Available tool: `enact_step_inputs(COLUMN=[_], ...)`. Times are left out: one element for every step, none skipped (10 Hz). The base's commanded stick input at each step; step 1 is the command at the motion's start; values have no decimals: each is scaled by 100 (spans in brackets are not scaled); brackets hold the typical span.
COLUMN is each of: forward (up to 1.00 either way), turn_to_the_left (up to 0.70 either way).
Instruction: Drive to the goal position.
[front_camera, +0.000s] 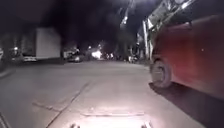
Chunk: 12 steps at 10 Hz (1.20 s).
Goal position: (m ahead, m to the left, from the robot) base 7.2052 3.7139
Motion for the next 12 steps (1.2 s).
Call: enact_step_inputs(forward=[60,60,60,60,60,60,60,60,60,60,60,60], turn_to_the_left=[-5,-15,-15,-15,-15,-15,-4,-1,0,0,0,0])
